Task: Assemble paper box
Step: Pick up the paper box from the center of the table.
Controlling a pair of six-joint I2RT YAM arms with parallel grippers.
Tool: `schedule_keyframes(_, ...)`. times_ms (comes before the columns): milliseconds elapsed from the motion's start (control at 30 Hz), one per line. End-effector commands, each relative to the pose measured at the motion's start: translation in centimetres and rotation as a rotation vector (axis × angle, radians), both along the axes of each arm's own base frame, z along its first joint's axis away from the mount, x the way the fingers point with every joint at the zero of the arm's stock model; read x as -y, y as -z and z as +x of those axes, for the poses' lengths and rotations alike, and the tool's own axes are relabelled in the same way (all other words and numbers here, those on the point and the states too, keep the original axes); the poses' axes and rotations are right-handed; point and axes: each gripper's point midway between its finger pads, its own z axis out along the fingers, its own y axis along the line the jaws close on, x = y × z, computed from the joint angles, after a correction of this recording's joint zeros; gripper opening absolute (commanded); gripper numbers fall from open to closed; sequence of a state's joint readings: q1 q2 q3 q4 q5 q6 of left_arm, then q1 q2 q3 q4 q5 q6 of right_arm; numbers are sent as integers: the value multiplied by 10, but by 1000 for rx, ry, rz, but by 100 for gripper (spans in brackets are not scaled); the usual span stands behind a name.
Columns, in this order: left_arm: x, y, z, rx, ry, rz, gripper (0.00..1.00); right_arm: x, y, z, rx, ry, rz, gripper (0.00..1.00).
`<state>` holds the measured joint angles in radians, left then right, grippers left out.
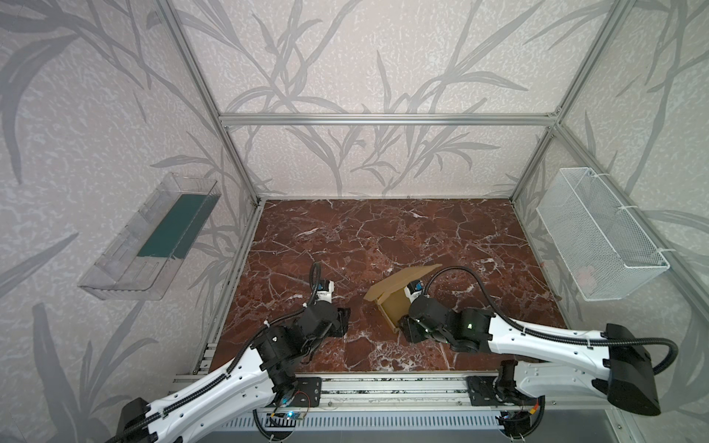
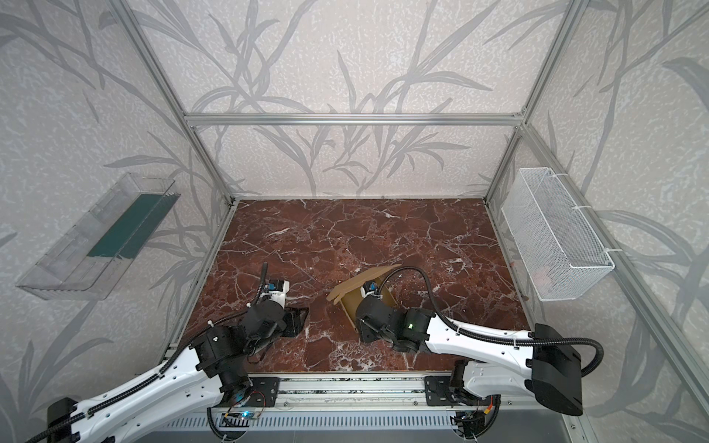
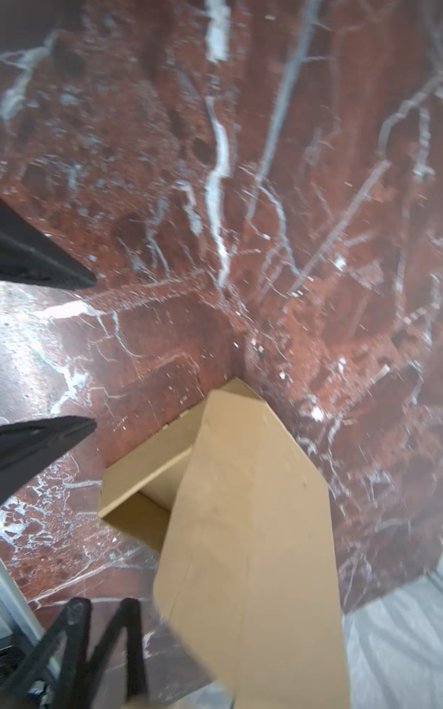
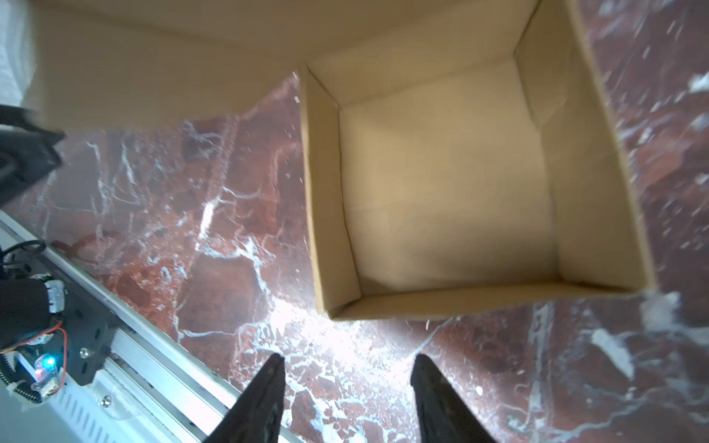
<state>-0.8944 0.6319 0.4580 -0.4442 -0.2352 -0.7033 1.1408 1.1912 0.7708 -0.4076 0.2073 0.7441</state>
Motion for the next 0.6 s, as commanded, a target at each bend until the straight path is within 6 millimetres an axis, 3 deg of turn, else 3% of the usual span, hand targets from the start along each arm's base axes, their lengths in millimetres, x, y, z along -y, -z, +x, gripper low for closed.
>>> schedule_keyframes(0, 12, -35, 8, 178, 101, -5, 55, -1, -25, 14, 92, -33, -56, 56)
schedule_keyframes(167, 8, -45, 8, 273, 133, 28, 55, -19, -43, 32, 100, -72, -35, 56)
schedule_keyframes(333, 10, -40, 7, 295, 191, 82, 54, -35, -56, 49, 112, -94, -14, 56)
schedule_keyframes(567, 34, -43, -8, 312, 442, 188, 56, -46, -59, 71, 108, -102, -21, 56)
